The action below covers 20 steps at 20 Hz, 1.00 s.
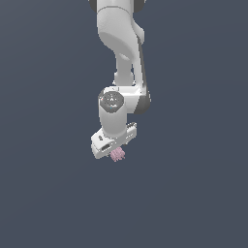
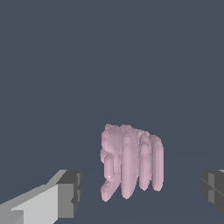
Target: Pick up the object and move it to a goal position.
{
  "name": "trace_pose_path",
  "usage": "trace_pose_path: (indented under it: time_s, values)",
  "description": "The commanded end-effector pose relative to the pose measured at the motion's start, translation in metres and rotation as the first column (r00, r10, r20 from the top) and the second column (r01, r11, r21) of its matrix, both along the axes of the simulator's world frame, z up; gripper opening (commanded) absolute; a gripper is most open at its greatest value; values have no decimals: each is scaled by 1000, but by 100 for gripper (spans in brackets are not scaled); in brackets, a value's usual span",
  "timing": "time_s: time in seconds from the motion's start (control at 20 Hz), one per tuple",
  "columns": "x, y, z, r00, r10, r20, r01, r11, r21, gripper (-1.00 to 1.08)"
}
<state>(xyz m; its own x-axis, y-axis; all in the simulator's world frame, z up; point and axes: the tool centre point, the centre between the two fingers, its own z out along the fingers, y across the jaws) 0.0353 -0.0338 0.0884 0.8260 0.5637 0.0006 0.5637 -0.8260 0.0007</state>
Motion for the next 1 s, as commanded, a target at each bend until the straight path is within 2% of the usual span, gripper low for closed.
trace_pose_path:
  time_s: [0.0, 0.35, 0.6, 0.65, 0.95]
  values:
    - [0, 0, -7, 1000, 1, -1, -1, 1000, 0, 100]
    - [-1, 0, -42, 1000, 4, -1, -4, 1000, 0, 100]
    - [0, 0, -47, 1000, 4, -1, -4, 1000, 0, 100]
    - [0, 0, -47, 1000, 4, -1, -4, 1000, 0, -100]
    - [0, 0, -47, 1000, 4, -1, -4, 1000, 0, -100]
